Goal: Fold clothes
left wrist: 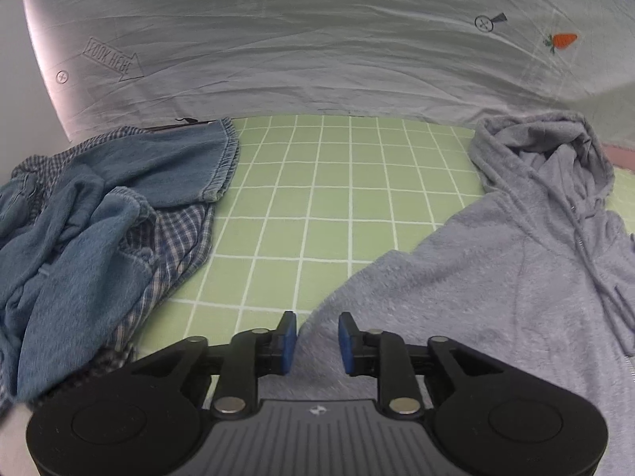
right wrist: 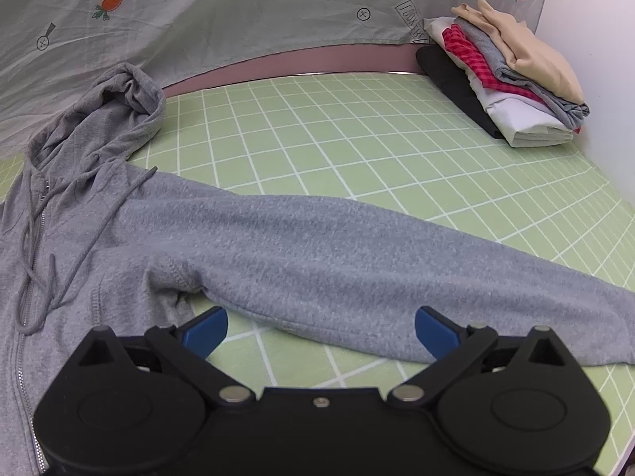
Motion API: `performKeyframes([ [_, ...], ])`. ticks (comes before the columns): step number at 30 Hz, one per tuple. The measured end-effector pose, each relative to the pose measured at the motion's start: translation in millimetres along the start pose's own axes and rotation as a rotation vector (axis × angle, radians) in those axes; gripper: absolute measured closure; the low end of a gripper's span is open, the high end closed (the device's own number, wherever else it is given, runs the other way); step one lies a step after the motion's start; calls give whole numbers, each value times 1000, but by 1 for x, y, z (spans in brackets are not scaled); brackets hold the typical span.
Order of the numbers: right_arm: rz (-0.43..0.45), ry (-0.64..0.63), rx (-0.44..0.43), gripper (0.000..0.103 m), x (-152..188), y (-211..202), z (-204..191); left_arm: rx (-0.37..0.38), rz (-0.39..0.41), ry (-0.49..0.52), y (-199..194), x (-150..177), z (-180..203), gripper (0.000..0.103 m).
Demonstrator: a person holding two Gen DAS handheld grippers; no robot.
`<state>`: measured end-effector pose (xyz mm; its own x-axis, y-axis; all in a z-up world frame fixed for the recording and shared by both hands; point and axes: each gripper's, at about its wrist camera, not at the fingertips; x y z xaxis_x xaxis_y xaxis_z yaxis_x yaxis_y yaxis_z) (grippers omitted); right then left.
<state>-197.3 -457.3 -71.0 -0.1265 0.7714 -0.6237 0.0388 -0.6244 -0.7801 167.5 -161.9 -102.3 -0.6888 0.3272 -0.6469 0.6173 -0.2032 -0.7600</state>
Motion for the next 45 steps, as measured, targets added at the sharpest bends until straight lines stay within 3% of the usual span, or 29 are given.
performKeyframes([
  [5, -8, -46, -81, 1, 12, -7, -14, 1, -7, -53, -30, 24, 7, 58],
  [9, -24, -89, -150, 6, 25, -14, -20, 19, -35, -98, -51, 50, 12, 57],
  [13, -57, -134, -231, 31, 39, -19, -22, 20, -60, -137, -70, 74, 10, 54],
  [17, -63, -216, -280, 84, 53, -25, -29, -28, -68, -154, -85, 93, -5, 52],
  [19, -39, -274, -250, 89, 56, -29, -33, -64, -77, -195, -90, 101, -19, 50],
  [24, -39, -232, -217, 87, 55, -29, -25, -179, -91, -299, -98, 117, -61, 47],
  [27, -36, -239, -182, 77, 57, -31, -28, -230, -92, -375, -101, 126, -91, 46],
  [30, -39, -225, -149, 59, 58, -32, -30, -285, -105, -408, -102, 133, -117, 45],
  [32, -45, -199, -138, 38, 62, -36, -32, -310, -109, -423, -103, 136, -134, 39],
  [34, -48, -177, -131, 35, 67, -42, -35, -322, -102, -420, -104, 140, -150, 37],
  [37, -34, -162, -122, 21, 76, -54, -47, -356, -110, -419, -102, 144, -171, 34],
  [45, -21, -169, -94, 19, 95, -76, -79, -427, -142, -389, -92, 151, -222, 20],
])
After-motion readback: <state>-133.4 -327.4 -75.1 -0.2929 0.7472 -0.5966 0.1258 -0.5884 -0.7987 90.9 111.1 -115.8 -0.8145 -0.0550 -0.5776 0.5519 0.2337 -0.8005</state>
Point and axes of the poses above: each gripper's, at about its wrist camera, not at the fingertips, and y roughly the way its jaws point, z to its right, x to its underside, and after that the axes turned 1 degree about y, right-handed
